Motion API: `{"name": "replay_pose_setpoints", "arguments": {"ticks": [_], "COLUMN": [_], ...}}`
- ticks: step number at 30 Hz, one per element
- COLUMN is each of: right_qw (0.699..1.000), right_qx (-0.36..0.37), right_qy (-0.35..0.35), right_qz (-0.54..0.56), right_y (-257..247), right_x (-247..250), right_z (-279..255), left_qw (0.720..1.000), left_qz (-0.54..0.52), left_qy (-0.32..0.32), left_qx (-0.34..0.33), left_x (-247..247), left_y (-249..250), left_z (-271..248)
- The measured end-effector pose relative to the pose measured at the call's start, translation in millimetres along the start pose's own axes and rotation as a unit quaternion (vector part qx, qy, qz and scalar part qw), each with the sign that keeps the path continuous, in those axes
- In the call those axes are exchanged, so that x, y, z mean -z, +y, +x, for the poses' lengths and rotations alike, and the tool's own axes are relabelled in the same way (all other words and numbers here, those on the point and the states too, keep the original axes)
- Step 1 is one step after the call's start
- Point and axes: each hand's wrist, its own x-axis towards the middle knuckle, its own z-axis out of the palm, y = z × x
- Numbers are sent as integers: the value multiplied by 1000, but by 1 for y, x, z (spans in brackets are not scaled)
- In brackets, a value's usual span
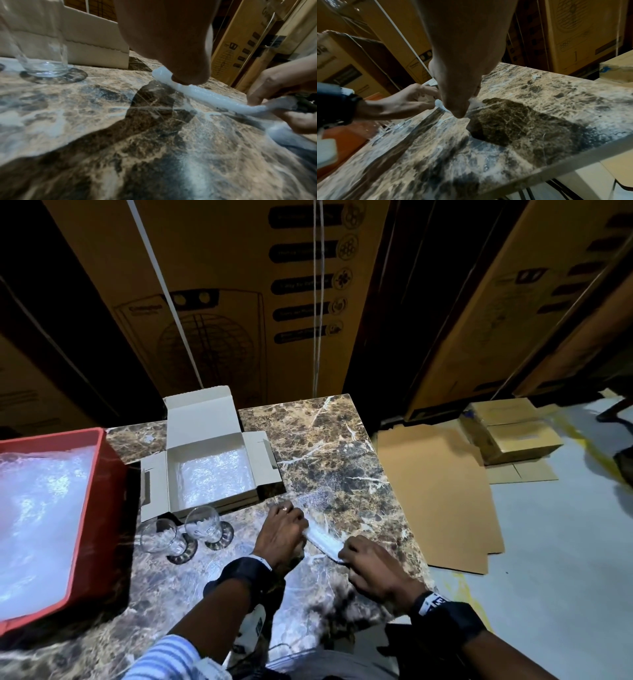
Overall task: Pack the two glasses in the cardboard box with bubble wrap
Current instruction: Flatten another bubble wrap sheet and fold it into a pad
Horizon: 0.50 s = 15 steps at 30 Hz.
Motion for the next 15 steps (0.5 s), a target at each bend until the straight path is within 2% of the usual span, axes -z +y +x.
{"name": "replay_pose_setpoints", "arguments": {"ticks": [6, 10, 15], "right_qw": [997, 992, 984], "right_qx": [73, 125, 146], "right_qy": [7, 26, 68], "right_qz": [4, 2, 72], "right_y": [-18, -28, -37], "right_x": [13, 19, 19], "right_z": [0, 1, 4], "left_qw": [986, 976, 966], "left_qz": [-105, -150, -202], "left_qy": [75, 72, 54], "left_qx": [102, 139, 148], "left_x": [-5, -21, -20], "left_y": [21, 28, 26], "left_z": [-17, -29, -36]}}
